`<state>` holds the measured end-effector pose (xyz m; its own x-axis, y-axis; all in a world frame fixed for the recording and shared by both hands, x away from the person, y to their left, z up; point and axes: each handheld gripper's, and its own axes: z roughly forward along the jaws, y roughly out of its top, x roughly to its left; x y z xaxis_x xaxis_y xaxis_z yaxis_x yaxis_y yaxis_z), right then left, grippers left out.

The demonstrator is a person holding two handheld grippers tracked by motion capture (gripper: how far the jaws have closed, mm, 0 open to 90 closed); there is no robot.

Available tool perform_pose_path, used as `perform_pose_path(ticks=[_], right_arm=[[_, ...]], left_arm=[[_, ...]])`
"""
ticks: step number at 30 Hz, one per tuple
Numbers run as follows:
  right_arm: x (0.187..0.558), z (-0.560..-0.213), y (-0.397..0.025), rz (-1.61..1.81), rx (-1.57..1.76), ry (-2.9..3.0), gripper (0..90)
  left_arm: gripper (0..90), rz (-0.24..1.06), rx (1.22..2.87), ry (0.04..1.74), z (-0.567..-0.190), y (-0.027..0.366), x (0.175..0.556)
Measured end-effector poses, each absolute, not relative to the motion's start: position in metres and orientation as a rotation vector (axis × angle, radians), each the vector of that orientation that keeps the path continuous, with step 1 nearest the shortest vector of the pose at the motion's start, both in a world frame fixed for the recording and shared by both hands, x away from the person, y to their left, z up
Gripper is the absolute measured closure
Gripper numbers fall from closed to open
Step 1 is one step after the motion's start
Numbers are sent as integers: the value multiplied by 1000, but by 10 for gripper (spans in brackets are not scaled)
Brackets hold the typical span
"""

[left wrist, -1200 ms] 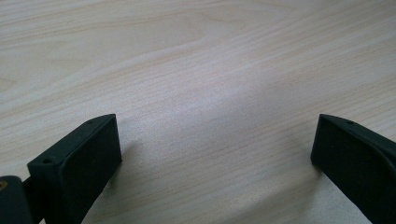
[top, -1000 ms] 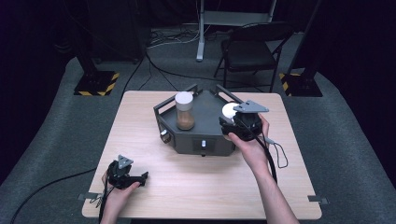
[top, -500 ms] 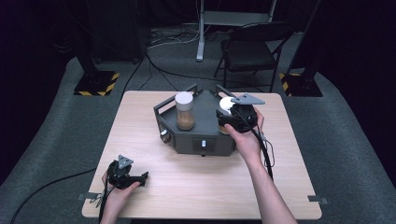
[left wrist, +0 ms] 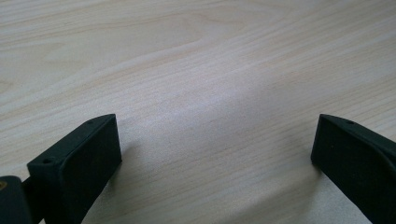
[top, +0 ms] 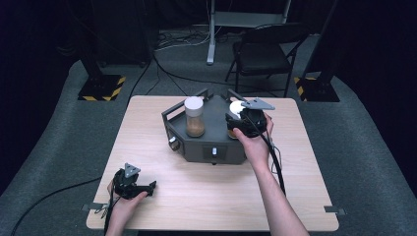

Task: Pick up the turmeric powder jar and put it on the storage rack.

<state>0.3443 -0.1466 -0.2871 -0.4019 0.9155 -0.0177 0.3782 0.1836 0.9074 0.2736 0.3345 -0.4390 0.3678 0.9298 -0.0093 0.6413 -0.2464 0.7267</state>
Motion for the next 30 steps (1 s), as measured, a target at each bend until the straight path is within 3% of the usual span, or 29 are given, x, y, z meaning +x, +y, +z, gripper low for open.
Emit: perform_pose_path(ticks=[16,30], right_arm=[[355,-287,-150,1192,1248,1906,285],[339,-285,-155,1207,1229,1895,85]], left_arm=[[16,573,1985,1354,-439,334,274],[16,573,1986,1353,-439,334,274]])
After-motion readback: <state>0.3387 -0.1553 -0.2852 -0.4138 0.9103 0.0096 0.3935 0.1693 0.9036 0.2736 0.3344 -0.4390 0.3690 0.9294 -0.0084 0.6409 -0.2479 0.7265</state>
